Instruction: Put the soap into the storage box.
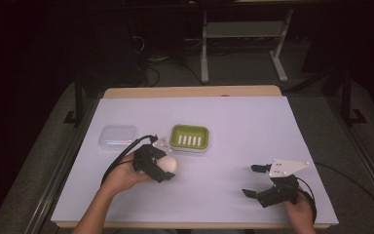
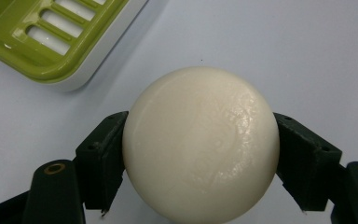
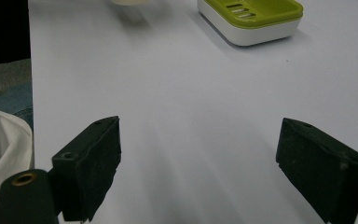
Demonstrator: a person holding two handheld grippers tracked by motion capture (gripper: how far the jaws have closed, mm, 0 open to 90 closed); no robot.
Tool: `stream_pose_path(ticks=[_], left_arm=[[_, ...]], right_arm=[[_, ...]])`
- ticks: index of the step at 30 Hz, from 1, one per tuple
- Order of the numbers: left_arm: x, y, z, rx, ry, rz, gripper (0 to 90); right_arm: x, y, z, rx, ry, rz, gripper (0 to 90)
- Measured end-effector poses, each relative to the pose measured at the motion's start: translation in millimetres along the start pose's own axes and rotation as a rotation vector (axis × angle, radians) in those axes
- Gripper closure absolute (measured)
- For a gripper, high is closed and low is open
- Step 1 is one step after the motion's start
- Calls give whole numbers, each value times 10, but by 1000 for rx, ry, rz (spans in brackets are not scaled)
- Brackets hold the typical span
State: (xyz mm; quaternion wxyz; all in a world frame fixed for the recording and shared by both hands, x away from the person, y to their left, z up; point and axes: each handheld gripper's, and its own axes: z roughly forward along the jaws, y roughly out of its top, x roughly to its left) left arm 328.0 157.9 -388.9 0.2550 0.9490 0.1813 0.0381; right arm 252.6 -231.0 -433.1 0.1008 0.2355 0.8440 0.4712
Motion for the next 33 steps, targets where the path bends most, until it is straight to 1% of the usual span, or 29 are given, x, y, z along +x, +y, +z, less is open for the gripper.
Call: stream_pose_path(ticks=[4, 8, 9, 11, 13, 19, 20, 23, 27, 33], left_arm=[[21, 31, 7, -4, -9, -1, 249], [33, 67, 17, 6, -10, 0, 249], [42, 80, 12, 16, -13, 7, 249], [41, 95, 14, 4, -14, 0, 249], [52, 116, 7, 7, -15, 7, 249], [82, 167, 3, 14, -19, 7, 249], [85, 175, 7, 9, -21, 4, 249], [102, 210, 1, 13, -24, 11, 249], [121, 253, 6, 9, -25, 13, 249], [162, 307, 23, 17, -32, 13, 249]], right_arm=[[-2, -4, -8, -2, -2, 3, 131], [0, -6, -13, -3, -5, 4, 131], [0, -5, -15, -3, -6, 3, 131], [-1, -5, -16, -5, -10, 0, 131], [0, -5, -15, -4, -11, -1, 131], [3, -4, -21, -3, -14, 0, 131], [3, -4, -21, -3, -14, 0, 131], [6, -4, -21, -4, -16, 1, 131], [3, -2, -23, -3, -17, 0, 131], [1, -9, -29, -8, -21, 4, 131]])
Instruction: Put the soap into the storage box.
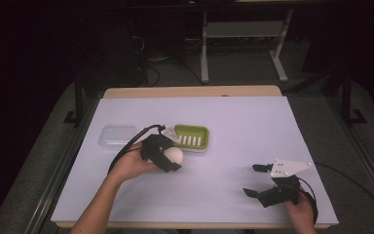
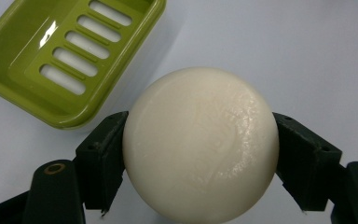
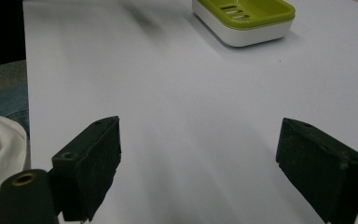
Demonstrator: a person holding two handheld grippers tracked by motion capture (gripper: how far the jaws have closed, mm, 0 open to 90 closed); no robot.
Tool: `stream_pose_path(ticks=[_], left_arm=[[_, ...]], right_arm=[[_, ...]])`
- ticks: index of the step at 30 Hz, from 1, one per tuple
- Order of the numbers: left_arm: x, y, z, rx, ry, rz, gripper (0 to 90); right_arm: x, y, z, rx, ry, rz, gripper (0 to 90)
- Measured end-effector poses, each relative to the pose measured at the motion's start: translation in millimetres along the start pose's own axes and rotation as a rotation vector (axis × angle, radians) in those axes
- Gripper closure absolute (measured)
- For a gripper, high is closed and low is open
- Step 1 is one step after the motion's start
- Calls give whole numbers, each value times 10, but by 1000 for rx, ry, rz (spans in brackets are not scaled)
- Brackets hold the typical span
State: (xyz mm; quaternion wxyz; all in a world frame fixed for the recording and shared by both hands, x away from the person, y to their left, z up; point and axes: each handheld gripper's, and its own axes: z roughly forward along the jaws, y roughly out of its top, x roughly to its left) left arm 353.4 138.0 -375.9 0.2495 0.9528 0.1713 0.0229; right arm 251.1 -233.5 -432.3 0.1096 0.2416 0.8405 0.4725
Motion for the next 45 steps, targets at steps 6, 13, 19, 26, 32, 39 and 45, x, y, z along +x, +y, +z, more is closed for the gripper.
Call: stream_pose_path(ticks=[6, 13, 19, 26, 32, 39, 45], left_arm=[[51, 69, 2, -10, 0, -6, 249], [74, 170, 11, -11, -1, -3, 250], [104, 202, 35, -11, -7, -2, 249], [158, 207, 41, -11, -11, -17, 249], [206, 235, 47, -12, -8, -18, 249], [246, 296, 54, -9, -12, -16, 249], [290, 365, 74, -5, -10, -18, 249]], right_arm=[[-5, 4, 7, 1, 6, -3, 131], [-4, -2, -4, -1, 1, 0, 131], [-5, -4, -10, -3, -4, 4, 131], [6, -7, 4, 2, 0, 3, 131], [-7, -16, -21, -3, -4, 10, 131], [-14, -21, -36, -10, -3, 17, 131], [-27, -24, -60, -22, -7, 21, 130]])
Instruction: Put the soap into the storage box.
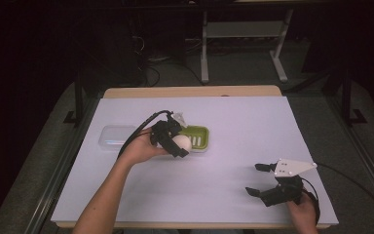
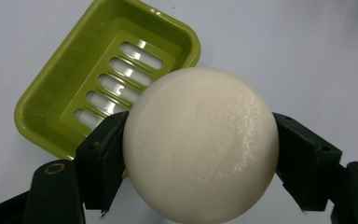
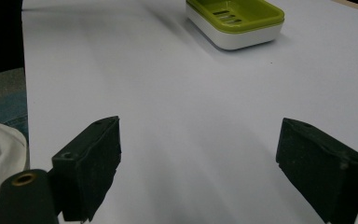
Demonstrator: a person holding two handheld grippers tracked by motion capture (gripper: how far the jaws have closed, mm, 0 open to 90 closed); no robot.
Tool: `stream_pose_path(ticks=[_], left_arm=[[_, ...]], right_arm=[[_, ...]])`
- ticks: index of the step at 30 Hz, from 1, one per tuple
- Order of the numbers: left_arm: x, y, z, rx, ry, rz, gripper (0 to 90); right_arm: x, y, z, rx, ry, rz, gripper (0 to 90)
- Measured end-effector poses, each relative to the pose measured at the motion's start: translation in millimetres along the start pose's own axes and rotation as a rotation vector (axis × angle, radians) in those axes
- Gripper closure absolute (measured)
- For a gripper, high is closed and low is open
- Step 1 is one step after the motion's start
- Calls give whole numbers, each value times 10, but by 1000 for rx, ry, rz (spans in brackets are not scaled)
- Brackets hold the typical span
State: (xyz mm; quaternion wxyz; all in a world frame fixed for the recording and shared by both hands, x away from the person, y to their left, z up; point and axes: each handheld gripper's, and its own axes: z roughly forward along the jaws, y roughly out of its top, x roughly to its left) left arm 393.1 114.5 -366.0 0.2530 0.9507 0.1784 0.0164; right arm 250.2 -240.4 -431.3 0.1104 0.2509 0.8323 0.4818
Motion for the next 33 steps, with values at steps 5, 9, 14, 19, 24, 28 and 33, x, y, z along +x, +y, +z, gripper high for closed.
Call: stream_pose_path(ticks=[5, 9, 14, 19, 24, 28, 33], left_arm=[[38, 70, 10, 7, -3, 6, 249], [74, 125, 25, 10, -3, 1, 249], [129, 196, 40, 2, -6, 3, 249], [178, 267, 54, 11, -4, 3, 249], [224, 330, 71, 10, -2, -14, 249], [269, 351, 97, 0, 0, -27, 249], [314, 352, 138, -1, 1, -43, 249]], right_arm=[[-3, 8, -3, -6, 1, 1, 130], [-1, 11, 6, -2, 3, -1, 131], [4, 6, 7, 5, -2, -7, 131], [2, 3, 6, 2, -1, -3, 131], [2, 8, 11, 3, -1, -5, 131], [5, 9, 14, 4, 1, -6, 131], [1, 6, 13, 4, 3, -4, 131]])
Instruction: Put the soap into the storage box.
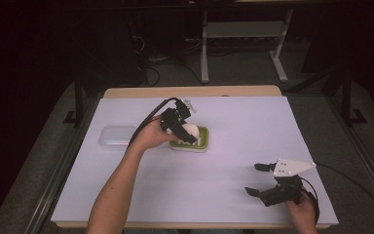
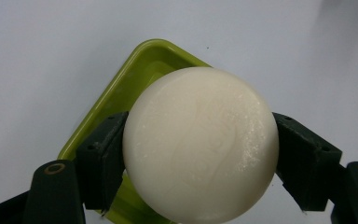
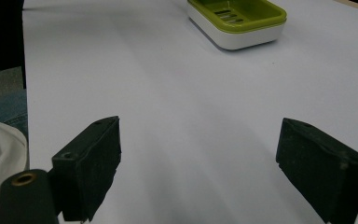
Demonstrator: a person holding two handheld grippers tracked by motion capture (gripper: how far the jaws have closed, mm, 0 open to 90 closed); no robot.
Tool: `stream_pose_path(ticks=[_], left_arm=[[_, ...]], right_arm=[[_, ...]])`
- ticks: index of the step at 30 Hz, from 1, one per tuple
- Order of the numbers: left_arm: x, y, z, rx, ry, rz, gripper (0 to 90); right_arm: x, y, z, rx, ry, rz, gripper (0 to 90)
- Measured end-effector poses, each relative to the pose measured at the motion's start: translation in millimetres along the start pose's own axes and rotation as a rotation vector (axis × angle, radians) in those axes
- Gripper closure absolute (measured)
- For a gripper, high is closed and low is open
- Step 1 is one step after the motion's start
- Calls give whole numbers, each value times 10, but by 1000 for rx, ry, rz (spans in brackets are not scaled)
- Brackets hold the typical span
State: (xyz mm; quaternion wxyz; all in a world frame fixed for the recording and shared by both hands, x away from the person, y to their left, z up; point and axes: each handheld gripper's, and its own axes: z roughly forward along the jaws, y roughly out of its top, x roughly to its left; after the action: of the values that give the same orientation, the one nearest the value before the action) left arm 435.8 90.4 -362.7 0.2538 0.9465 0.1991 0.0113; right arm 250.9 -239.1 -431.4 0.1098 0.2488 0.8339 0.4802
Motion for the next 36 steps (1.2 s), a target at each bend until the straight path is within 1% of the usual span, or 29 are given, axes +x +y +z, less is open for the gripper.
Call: stream_pose_path(ticks=[3, 7, 10, 12, 13, 14, 15, 19, 21, 22, 23, 28, 31, 32, 36], left_arm=[[14, 3, 18, -4, 6, 6, 249], [43, 9, 45, -7, 7, 3, 249], [60, 7, 68, -19, 5, -19, 249], [82, 6, 83, -9, 9, -13, 249], [80, 4, 95, -17, 9, -25, 249], [96, 7, 99, -2, 11, -15, 249], [105, 6, 110, -3, 13, -14, 249], [122, 8, 152, -11, 14, -32, 249], [133, 12, 177, -6, 11, -34, 249], [129, 13, 198, -6, 11, -46, 249], [133, 15, 205, -2, 13, -43, 249], [155, 16, 252, -3, 14, -60, 249], [171, 14, 278, -1, 17, -59, 249], [169, 13, 285, -1, 14, -70, 249], [182, 11, 312, 10, 17, -69, 249]], right_arm=[[-2, -1, 0, -1, 0, -1, 131], [-5, -2, 0, -2, 1, 1, 131], [-5, -2, 2, 0, 1, -1, 131], [-5, -2, 1, -2, 1, -1, 131], [-7, -3, 0, -2, 1, -1, 131], [-9, -4, 0, -3, 2, -2, 131], [-12, -5, 0, -3, 3, -2, 131], [-14, -3, -1, -5, 5, -3, 130], [-13, -2, -1, -5, 5, -3, 131], [-13, -2, -1, -5, 6, -1, 131], [-13, -3, 0, -4, 6, -1, 131], [-17, -4, -3, -6, 6, -1, 131], [-20, -4, -7, -5, 6, -2, 131], [-20, -4, -7, -6, 6, -2, 131], [-22, -5, -7, -7, 7, -2, 131]])
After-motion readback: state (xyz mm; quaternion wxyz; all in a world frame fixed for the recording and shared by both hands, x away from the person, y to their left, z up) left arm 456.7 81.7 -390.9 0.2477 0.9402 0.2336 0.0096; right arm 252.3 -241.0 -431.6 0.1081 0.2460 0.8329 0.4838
